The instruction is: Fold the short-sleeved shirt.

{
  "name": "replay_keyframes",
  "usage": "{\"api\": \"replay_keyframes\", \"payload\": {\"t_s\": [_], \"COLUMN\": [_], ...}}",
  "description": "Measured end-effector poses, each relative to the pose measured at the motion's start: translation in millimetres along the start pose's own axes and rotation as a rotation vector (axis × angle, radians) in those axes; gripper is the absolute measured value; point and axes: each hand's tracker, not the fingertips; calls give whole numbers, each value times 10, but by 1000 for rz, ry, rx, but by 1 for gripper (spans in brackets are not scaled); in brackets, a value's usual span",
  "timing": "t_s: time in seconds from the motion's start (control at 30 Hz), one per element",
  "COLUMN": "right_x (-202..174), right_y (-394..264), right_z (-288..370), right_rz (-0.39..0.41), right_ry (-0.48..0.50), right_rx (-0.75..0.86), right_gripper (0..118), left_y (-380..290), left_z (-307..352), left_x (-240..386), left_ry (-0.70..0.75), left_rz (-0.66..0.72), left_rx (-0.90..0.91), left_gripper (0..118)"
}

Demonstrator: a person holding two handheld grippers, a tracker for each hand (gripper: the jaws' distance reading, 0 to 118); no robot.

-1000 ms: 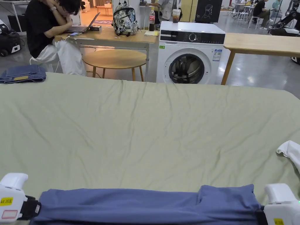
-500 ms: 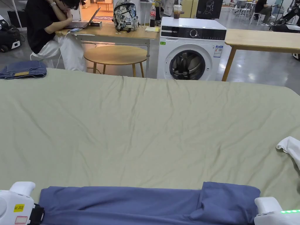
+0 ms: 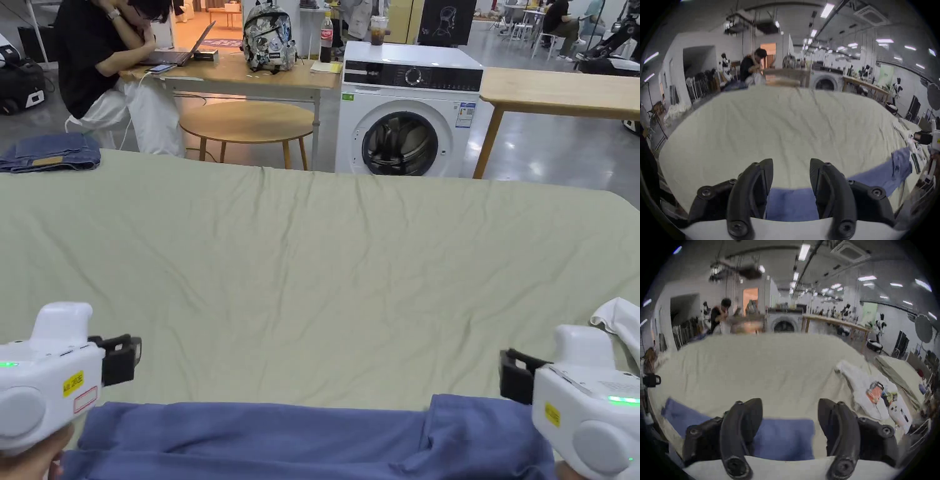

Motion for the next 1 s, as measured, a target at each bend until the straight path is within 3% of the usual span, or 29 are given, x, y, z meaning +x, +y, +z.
{"api": "replay_keyframes", "payload": {"t_s": [0.1,0.23,0.27,0.4,0.63,0.83,1.0], "right_x": [-263,-520,-575,-696,-819,-894,-936], "right_y": [26,40,36,16,-24,-4,-23], "right_z": [21,34,48,119,207,189,130], "right_rz": [-18,-27,-28,-44,-26,-6,7], "right_ry": [0,29,28,54,50,44,59], "right_rx": [112,205,226,292,380,385,377], "right_gripper": [33,0,0,0,0,0,0], "left_y": [48,64,70,43,-30,-99,-278], "left_z": [46,129,82,191,314,205,-96], "left_x": [172,336,304,338,91,-489,-1054], "left_ry": [39,74,79,78,80,-3,-219], "left_rz": [-33,-86,-94,-72,-10,77,249], "left_rx": [110,267,294,396,401,96,-229], "left_gripper": [42,5,0,0,0,0,0]}}
